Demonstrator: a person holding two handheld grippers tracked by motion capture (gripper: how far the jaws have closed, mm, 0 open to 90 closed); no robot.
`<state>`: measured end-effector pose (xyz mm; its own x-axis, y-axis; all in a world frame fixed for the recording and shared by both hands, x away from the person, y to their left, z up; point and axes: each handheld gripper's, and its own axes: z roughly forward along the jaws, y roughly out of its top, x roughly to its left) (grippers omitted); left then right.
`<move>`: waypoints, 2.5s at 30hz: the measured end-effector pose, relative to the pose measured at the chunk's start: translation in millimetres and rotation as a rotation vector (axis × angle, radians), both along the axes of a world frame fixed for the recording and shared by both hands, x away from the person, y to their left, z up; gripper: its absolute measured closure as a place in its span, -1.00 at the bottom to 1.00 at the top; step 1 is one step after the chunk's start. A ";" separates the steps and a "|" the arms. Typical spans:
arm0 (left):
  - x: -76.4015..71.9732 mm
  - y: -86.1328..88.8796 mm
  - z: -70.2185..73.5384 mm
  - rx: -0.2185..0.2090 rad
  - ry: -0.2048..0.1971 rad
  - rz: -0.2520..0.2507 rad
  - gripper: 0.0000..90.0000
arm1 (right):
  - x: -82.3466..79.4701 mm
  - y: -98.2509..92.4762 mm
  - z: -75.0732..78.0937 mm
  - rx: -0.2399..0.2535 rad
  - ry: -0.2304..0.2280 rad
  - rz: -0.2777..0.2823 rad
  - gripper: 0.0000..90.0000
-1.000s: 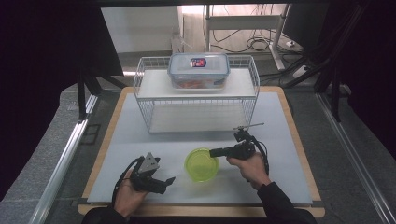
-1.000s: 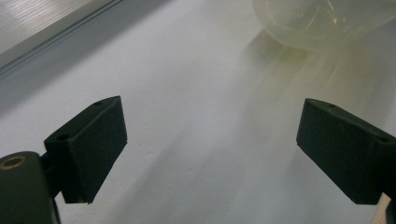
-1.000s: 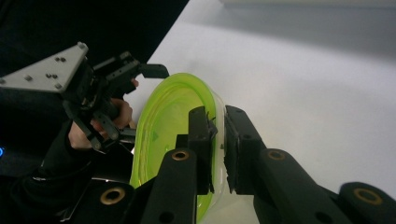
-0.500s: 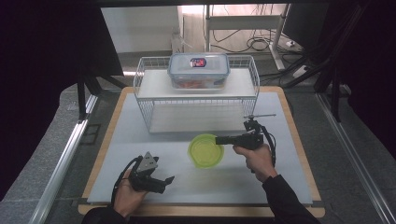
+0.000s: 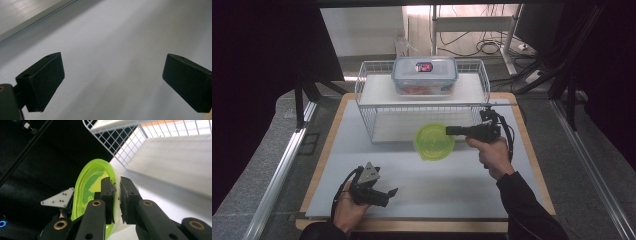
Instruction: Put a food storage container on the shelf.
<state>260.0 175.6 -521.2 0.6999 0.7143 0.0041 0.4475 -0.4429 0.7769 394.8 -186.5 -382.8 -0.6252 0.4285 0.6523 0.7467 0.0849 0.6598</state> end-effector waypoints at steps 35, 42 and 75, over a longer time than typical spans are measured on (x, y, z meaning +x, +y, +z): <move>-1.7 3.6 2.0 -0.024 -0.012 0.007 -0.93 | 56.0 20.3 120.3 0.100 -0.072 -0.122 0.84; -1.8 4.3 1.9 -0.032 -0.008 0.001 -0.93 | 79.1 26.3 134.7 0.107 -0.083 -0.208 0.84; -2.1 2.0 -0.3 -0.029 0.005 -0.041 -0.94 | 132.1 55.5 133.1 0.066 -0.014 -0.428 0.78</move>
